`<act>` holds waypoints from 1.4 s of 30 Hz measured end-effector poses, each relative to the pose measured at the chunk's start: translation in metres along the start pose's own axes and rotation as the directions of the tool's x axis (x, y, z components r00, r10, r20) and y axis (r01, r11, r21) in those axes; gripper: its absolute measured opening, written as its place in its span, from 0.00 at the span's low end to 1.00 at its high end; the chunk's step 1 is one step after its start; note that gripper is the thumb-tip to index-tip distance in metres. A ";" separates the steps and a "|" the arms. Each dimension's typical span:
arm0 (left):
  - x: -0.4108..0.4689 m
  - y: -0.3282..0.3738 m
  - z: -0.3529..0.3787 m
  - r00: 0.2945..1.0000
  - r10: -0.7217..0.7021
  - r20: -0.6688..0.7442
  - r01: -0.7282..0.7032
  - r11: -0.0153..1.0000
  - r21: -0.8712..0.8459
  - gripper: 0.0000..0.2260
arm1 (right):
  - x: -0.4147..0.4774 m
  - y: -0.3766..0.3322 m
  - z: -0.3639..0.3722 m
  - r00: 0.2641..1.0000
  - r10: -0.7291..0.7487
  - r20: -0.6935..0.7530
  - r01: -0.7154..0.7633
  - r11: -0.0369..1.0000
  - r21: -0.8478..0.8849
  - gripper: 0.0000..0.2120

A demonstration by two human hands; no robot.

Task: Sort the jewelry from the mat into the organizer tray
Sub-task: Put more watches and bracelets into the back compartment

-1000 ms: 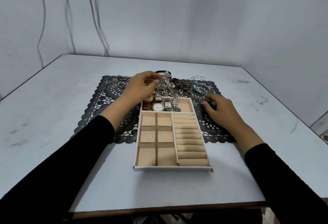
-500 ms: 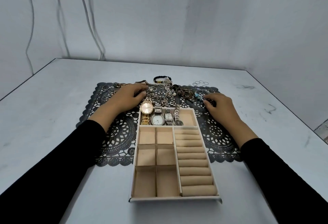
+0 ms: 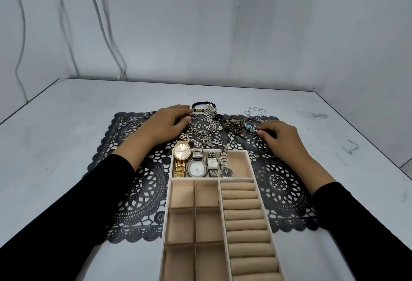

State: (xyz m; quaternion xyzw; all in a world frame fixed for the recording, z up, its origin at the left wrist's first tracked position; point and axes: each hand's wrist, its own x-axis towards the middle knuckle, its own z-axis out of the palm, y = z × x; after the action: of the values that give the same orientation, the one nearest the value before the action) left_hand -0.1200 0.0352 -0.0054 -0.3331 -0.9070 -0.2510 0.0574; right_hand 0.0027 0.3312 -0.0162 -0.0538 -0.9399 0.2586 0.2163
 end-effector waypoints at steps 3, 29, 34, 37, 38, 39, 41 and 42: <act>0.009 0.002 0.003 1.000 0.009 0.016 -0.009 1.000 0.008 0.17 | 0.003 0.004 0.000 1.000 0.002 0.008 -0.003 0.999 0.038 0.08; 0.053 -0.002 0.014 0.985 -0.158 -0.074 0.142 0.972 -0.186 0.07 | 0.014 0.001 -0.007 0.995 -0.003 -0.104 0.026 0.976 0.217 0.07; 0.056 -0.001 0.015 0.981 -0.179 -0.079 0.165 0.974 -0.155 0.05 | 0.021 -0.006 -0.004 0.985 0.071 -0.159 -0.023 0.959 0.284 0.07; 0.055 0.000 0.015 0.981 -0.176 -0.084 0.164 0.978 -0.130 0.05 | 0.026 -0.009 -0.002 0.974 0.118 -0.192 -0.050 0.945 0.324 0.06; 0.054 0.000 0.015 0.981 -0.174 -0.089 0.162 0.978 -0.129 0.05 | 0.027 -0.010 -0.002 0.971 0.124 -0.203 -0.052 0.943 0.329 0.06; 0.054 0.000 0.015 0.980 -0.174 -0.096 0.161 0.978 -0.131 0.05 | 0.029 -0.011 -0.001 0.968 0.128 -0.214 -0.051 0.942 0.333 0.06; 0.053 0.000 0.014 0.977 -0.169 -0.129 0.150 0.978 -0.142 0.05 | 0.032 -0.013 -0.001 0.963 0.137 -0.233 -0.049 0.936 0.349 0.05; 0.052 0.001 0.013 0.975 -0.162 -0.155 0.139 0.979 -0.151 0.05 | 0.033 -0.013 0.000 0.960 0.145 -0.238 -0.051 0.931 0.361 0.05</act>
State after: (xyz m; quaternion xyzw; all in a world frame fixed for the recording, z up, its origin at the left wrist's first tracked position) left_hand -0.1588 0.0725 -0.0025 -0.2444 -0.9019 -0.3444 0.0904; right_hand -0.0263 0.3267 0.0033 -0.0951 -0.8379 0.4237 0.3307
